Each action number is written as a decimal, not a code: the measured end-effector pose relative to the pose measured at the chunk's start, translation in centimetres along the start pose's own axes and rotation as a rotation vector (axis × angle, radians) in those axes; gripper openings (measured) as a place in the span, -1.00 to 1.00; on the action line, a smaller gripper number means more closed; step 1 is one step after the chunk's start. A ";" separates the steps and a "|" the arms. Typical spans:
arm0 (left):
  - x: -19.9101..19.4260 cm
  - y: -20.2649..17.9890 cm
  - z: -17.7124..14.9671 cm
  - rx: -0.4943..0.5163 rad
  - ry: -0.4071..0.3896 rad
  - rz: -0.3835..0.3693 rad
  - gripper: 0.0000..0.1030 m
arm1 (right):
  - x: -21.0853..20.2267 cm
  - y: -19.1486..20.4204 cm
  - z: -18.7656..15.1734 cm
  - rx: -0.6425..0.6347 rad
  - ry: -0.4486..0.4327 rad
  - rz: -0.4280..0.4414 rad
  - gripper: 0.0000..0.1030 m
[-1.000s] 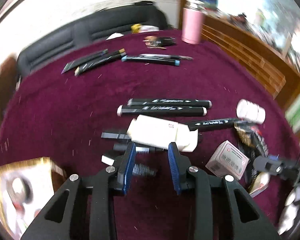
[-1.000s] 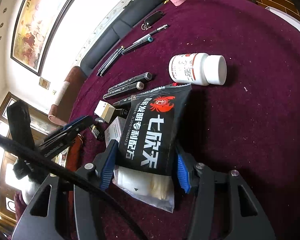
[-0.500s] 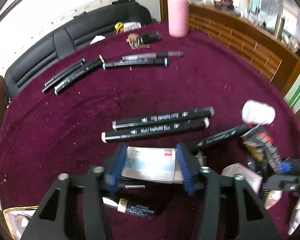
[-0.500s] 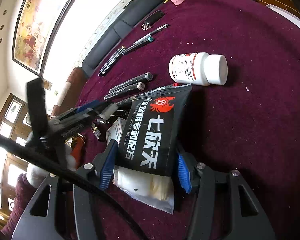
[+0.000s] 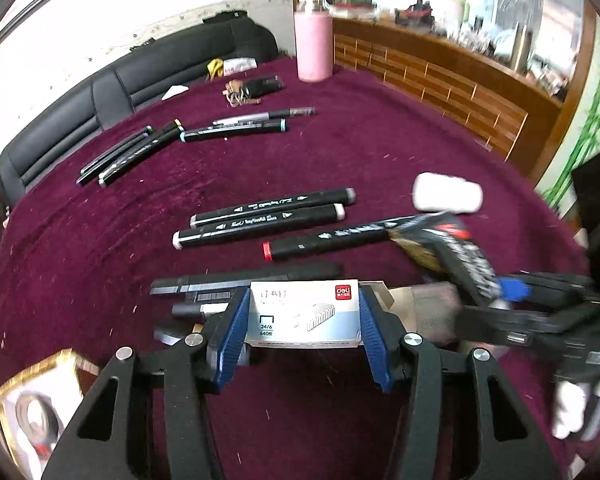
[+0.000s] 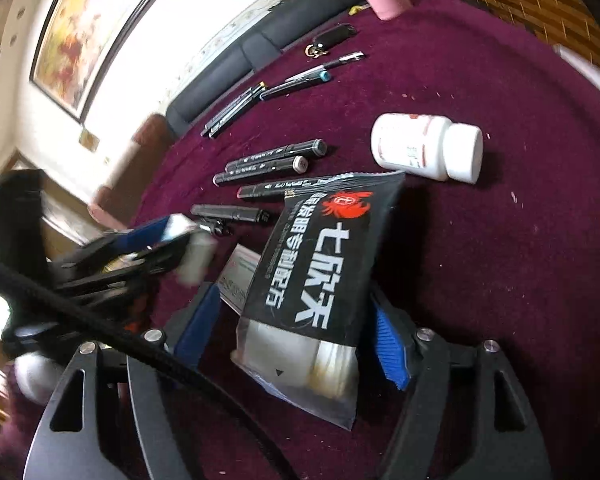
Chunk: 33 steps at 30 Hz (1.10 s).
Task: Organize objects
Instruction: 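Carry stapler box and snack bag over the white box, opening the left tool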
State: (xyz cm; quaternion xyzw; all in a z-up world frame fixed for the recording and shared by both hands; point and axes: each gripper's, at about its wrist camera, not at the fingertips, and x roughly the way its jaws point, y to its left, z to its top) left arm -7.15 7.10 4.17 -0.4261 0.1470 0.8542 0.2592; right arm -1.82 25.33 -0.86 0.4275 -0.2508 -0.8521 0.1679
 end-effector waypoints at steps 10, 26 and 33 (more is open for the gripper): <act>-10.4 3.3 -6.4 -0.164 -0.181 -0.029 -0.09 | -1.1 -1.4 0.0 0.058 -0.048 -0.010 -0.11; -18.2 16.5 -19.6 -0.595 -0.286 0.122 -0.08 | -3.3 3.8 -0.7 0.101 0.002 0.208 -0.11; -17.2 18.2 -23.9 -0.679 -0.215 0.208 -0.08 | 1.1 12.5 -1.5 -0.025 0.139 0.322 -0.10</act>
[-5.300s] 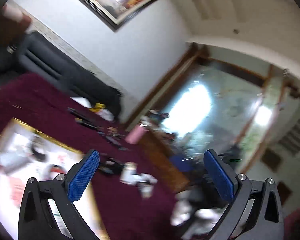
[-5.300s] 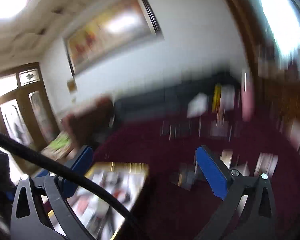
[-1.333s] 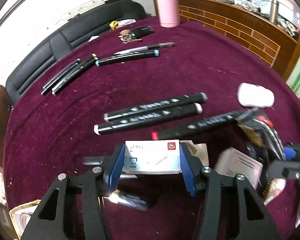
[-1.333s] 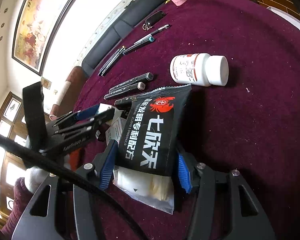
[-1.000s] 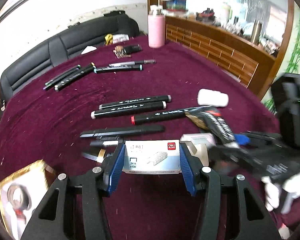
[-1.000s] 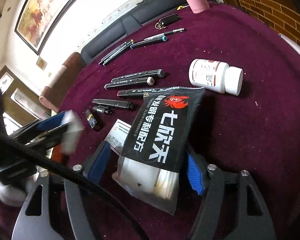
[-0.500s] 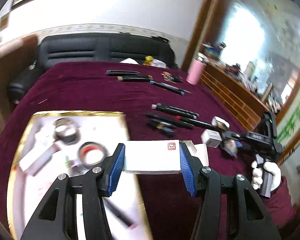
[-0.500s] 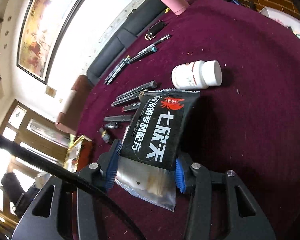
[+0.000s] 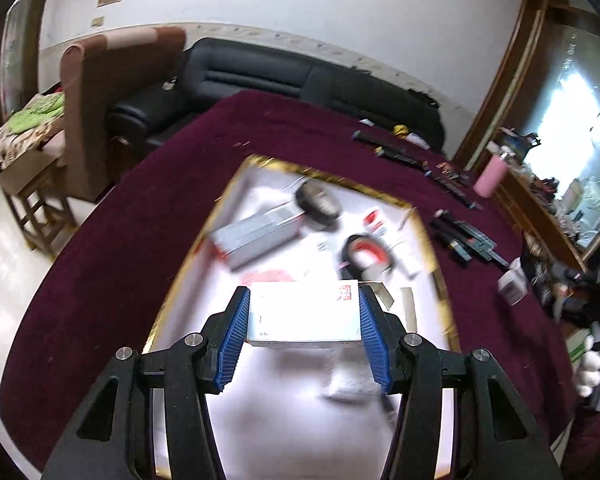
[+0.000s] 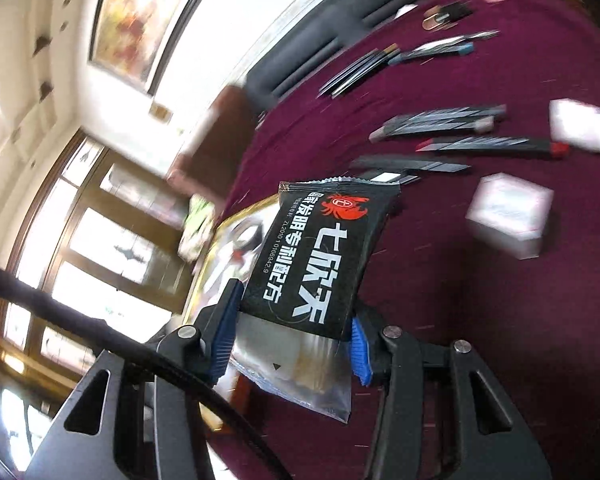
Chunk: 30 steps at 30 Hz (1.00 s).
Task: Organize objects
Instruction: 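Carry stapler box and snack bag over the white box, opening the left tool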
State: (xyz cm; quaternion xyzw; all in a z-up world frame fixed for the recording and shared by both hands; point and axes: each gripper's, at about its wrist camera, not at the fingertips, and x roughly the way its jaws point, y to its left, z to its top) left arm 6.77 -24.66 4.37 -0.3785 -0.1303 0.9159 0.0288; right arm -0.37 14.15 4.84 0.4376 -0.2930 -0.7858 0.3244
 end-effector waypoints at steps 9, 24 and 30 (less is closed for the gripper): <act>0.9 1.7 -1.5 0.077 0.033 0.116 -0.08 | 11.5 7.0 -0.6 -0.131 0.208 -0.018 -0.09; 1.1 4.3 -2.2 0.045 0.029 0.021 -0.07 | 20.6 10.4 -2.1 -0.335 0.274 -0.356 -0.02; 0.3 5.0 -2.1 0.011 0.017 -0.013 -0.01 | 19.7 10.4 -2.1 -0.310 0.245 -0.382 0.06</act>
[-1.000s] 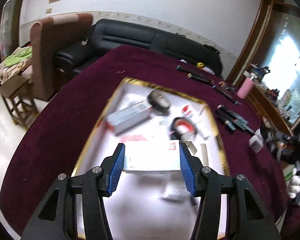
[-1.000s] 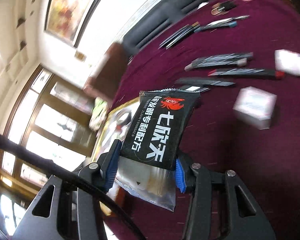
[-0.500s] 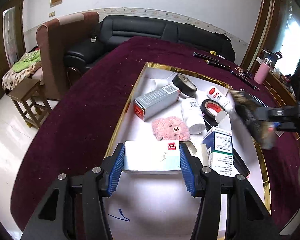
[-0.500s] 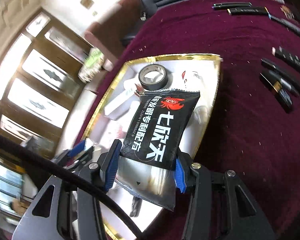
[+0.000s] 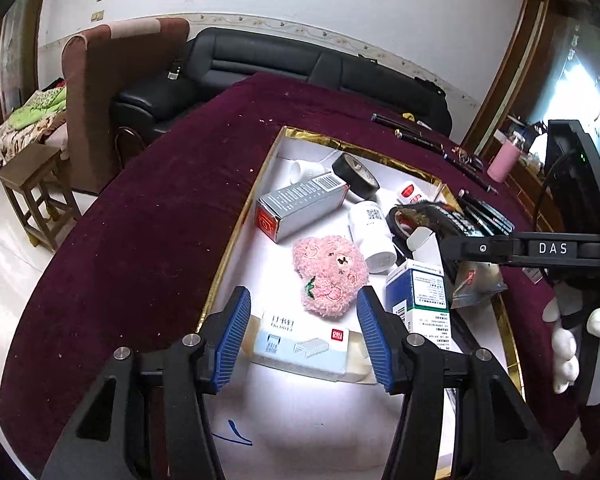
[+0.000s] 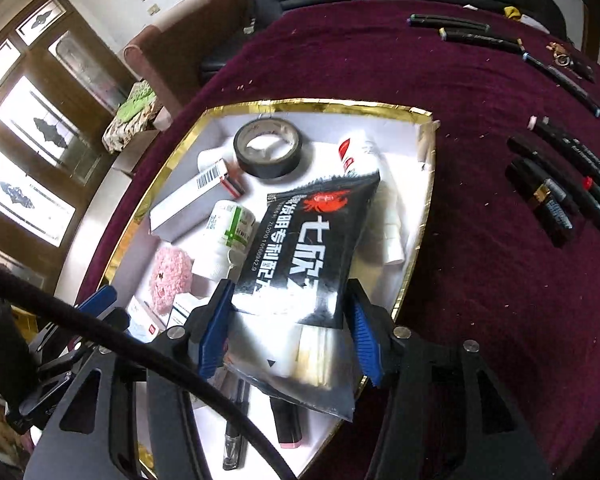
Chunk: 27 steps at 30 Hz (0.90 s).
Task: Organize objects
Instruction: 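Carry stapler box and snack bag over the white box, opening the left tool, then lower the black snack bag into the white box and open the right tool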
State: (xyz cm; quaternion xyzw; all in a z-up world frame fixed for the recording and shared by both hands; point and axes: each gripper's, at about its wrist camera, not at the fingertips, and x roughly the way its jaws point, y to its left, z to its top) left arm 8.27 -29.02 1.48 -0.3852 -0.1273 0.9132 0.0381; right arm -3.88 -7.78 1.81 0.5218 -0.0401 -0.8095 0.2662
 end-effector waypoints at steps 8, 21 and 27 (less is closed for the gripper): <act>-2.0 0.9 0.4 -0.060 -0.072 -0.039 0.14 | -4.3 0.5 0.4 0.021 -0.148 0.037 0.12; -3.6 1.2 0.1 -0.095 -0.140 -0.143 0.28 | -0.1 -0.3 -1.0 0.143 0.062 0.103 0.15; -3.7 1.5 -0.1 -0.100 -0.155 -0.167 0.31 | -3.1 -0.4 -0.4 0.119 -0.028 0.087 0.21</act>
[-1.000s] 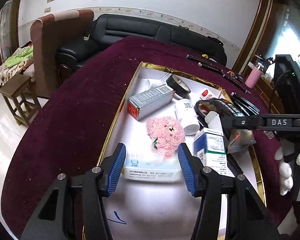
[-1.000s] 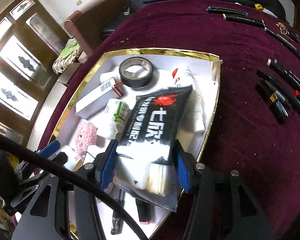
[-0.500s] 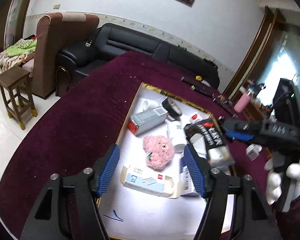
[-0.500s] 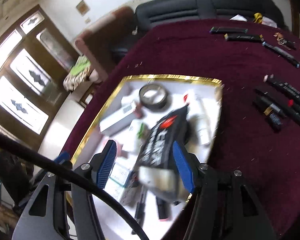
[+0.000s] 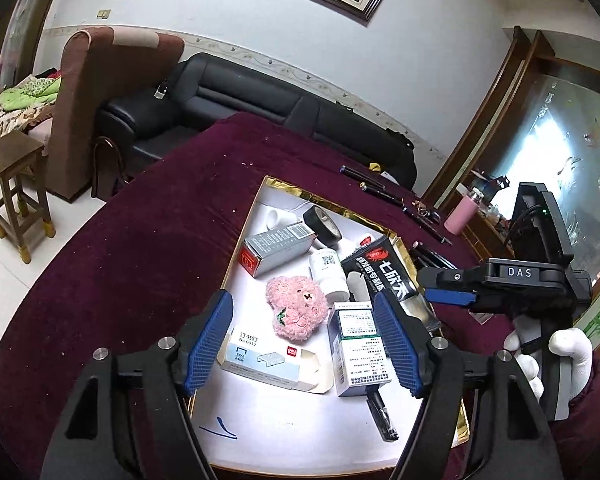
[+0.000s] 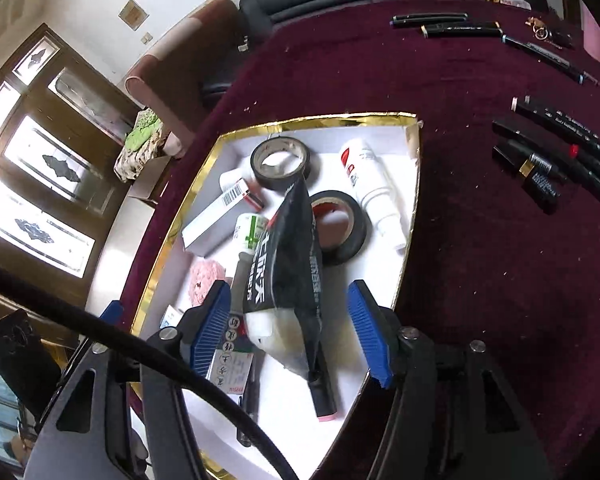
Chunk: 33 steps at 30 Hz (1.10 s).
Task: Organize objects
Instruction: 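Lower the black snack bag into the white box and open the right tool, then withdraw both open tools from the white box toward the table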
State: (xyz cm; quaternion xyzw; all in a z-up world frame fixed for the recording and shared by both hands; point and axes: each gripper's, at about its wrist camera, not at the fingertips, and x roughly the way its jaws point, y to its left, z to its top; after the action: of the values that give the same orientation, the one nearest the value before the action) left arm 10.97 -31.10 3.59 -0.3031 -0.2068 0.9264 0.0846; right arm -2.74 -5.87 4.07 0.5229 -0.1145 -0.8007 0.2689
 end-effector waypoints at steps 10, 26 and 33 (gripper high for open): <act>-1.1 -0.3 0.1 -0.009 -0.020 0.011 0.38 | 3.7 2.9 -3.0 -0.041 0.169 0.130 0.27; -3.5 -5.6 1.4 0.049 -0.116 -0.062 0.53 | -14.6 2.3 -5.3 -0.282 -0.650 -0.116 0.90; -4.8 -11.9 2.7 0.170 -0.175 -0.092 0.97 | -13.9 -5.1 -4.4 -0.062 -0.546 0.028 1.00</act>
State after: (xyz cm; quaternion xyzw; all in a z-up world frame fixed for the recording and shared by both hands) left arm 13.57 -22.63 13.32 -0.2027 -0.1478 0.9587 0.1341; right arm 3.96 6.45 10.59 0.2777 -0.1654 -0.9114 0.2549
